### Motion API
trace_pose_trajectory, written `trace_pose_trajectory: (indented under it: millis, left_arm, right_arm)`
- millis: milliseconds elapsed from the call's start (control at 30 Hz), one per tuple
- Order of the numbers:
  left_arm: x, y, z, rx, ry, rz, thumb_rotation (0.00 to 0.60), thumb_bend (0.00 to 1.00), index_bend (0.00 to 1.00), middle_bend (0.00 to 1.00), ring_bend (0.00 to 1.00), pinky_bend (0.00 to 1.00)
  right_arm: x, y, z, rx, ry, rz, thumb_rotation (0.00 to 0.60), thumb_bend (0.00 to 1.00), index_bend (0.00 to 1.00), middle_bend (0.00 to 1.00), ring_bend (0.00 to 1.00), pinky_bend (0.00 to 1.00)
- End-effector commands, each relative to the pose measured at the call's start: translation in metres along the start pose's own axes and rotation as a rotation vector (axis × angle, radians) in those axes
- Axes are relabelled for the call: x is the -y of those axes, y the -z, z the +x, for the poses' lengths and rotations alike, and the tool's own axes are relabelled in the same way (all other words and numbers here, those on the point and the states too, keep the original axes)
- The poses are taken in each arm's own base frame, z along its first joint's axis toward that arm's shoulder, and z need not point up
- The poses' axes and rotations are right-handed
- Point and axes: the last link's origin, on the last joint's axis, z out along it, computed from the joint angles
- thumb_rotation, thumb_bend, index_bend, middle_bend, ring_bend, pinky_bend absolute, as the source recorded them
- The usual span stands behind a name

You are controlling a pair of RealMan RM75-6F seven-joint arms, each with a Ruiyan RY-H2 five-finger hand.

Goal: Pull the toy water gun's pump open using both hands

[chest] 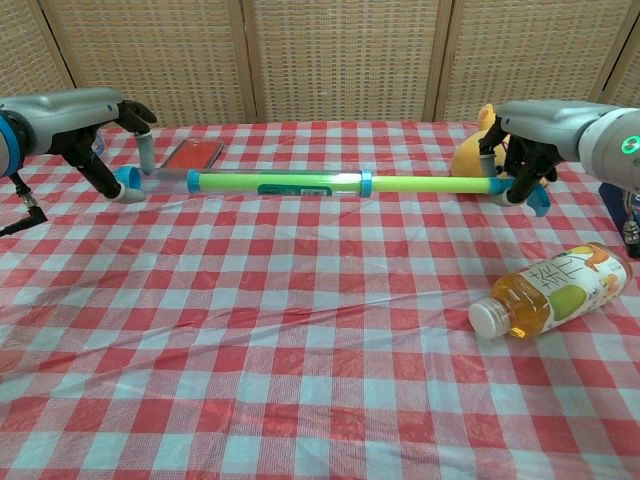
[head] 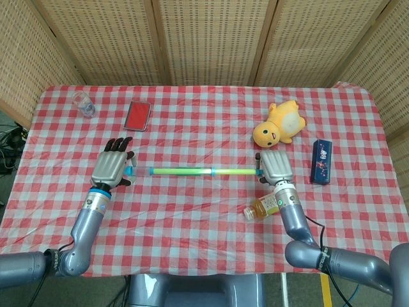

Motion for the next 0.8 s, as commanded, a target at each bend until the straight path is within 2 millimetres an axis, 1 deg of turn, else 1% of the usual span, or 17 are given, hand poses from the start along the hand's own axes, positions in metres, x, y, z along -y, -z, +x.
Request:
trace_pose_trajectory:
  millis: [33,233,367,467,800]
  left_arm:
    - [0.007,0.003,0.001,-0.002,-0.009,0.008,0.6,0.31,0.54,0.0,0.0,0.0]
    - [0.03,0.011,0.005,-0.014,-0.028,0.038,0.6,0.31,0.54,0.0,0.0,0.0]
    - [0.041,0.013,0.007,-0.016,-0.042,0.055,0.6,0.31,0.54,0.0,0.0,0.0]
    - [0.048,0.016,0.007,-0.016,-0.049,0.061,0.6,0.31,0.54,0.0,0.0,0.0]
    - [0.062,0.016,-0.002,0.008,-0.059,0.086,0.6,0.31,0.54,0.0,0.0,0.0]
  right_arm:
    - [-0.006,-0.001,0.0,0.0,0.005,-0.013,0.6,0.49,0.87,1.0,0.96,0.7]
    - [-0.027,-0.005,0.002,-0.011,0.018,-0.063,0.6,0.49,0.87,1.0,0.96,0.7]
    - [-0.041,-0.008,0.004,-0.016,0.021,-0.102,0.6,0.49,0.87,1.0,0.96,0.7]
    - [-0.05,-0.009,0.007,-0.026,0.028,-0.124,0.6,0.49,0.87,1.0,0.96,0.7]
    - [-0.069,-0.011,0.022,-0.055,0.037,-0.174,0.6,0.49,0.87,1.0,0.96,0.7]
